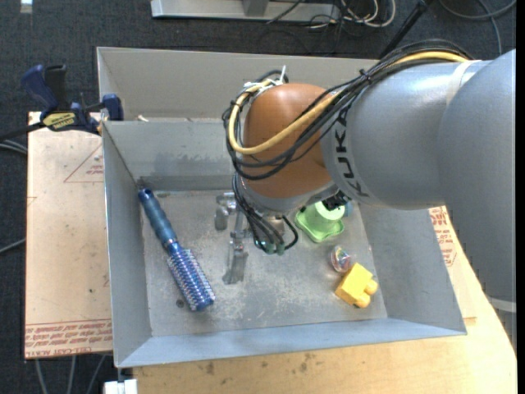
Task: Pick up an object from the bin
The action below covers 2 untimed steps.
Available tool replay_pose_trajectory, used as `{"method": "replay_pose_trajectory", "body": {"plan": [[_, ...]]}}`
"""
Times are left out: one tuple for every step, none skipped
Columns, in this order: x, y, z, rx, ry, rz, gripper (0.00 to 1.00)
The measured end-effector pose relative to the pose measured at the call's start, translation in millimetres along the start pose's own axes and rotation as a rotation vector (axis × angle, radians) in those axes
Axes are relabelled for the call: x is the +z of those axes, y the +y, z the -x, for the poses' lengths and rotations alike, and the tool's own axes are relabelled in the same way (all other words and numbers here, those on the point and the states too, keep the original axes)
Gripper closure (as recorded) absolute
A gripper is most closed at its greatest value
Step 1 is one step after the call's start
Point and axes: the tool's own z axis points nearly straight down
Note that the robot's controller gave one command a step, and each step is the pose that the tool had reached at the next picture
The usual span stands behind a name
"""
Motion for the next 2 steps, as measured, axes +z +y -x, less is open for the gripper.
{"method": "replay_pose_trajectory", "body": {"plan": [[82,74,-35.1,-0.093,-0.011,0.007,0.00],[88,28,-60.0,-0.308,-0.029,0.008,0.00]]}}
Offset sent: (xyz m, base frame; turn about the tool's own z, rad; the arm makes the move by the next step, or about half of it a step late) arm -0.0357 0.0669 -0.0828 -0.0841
